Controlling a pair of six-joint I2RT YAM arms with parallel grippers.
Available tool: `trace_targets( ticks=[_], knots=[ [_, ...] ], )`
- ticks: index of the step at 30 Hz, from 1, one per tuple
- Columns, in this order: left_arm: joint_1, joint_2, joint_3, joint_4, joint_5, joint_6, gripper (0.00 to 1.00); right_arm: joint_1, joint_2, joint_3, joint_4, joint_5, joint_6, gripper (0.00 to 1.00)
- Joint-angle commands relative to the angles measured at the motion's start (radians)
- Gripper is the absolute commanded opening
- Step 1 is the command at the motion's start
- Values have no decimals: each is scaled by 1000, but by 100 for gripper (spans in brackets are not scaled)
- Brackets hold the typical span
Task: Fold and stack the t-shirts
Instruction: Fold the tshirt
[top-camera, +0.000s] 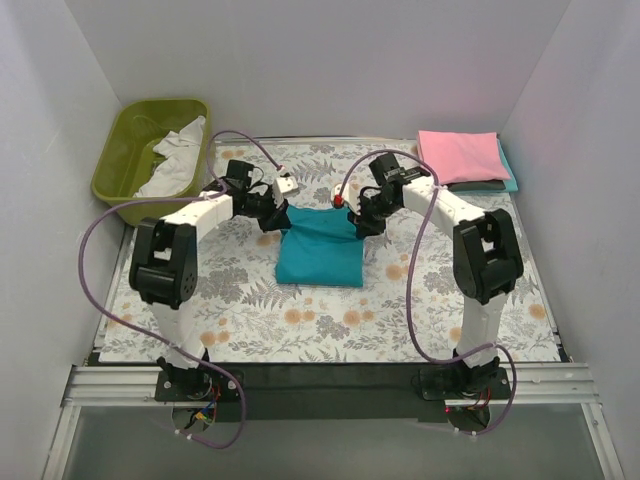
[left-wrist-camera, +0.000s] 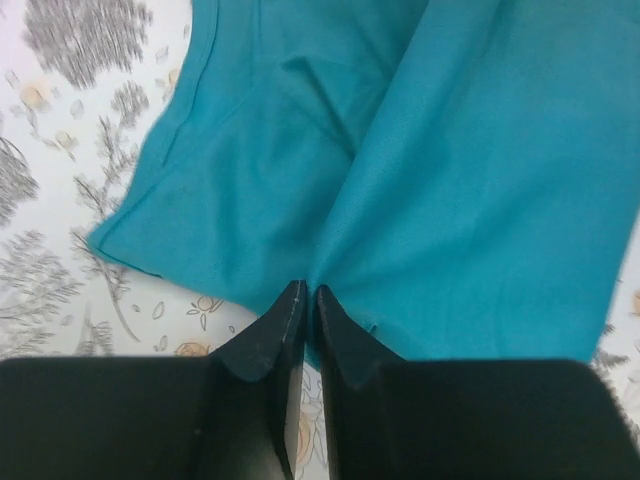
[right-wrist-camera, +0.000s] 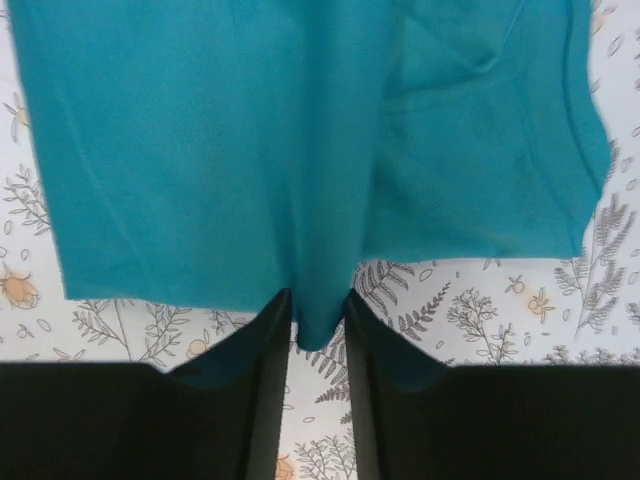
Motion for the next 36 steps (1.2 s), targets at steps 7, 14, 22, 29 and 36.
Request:
trace_targets(
  ticks=[7,14,22,29,36],
  knots=[
    [35,64,33,107,-54,-143,33,-59,144,243,-20,-61,101,56],
    [43,-87,-27,162,-6,-256,44,-57,168,381,10,-182,306,60],
    [-66,-96,-131,285,-20,-296,40,-41,337,413,156,-216,487,36],
    [-202,-113,-312,287,-106,-138,36,-40,417,351,161,-230,490,28],
    [-271,-242,-468,147,-94,-125,36,9,246,58,190,-259,440,24]
  ],
)
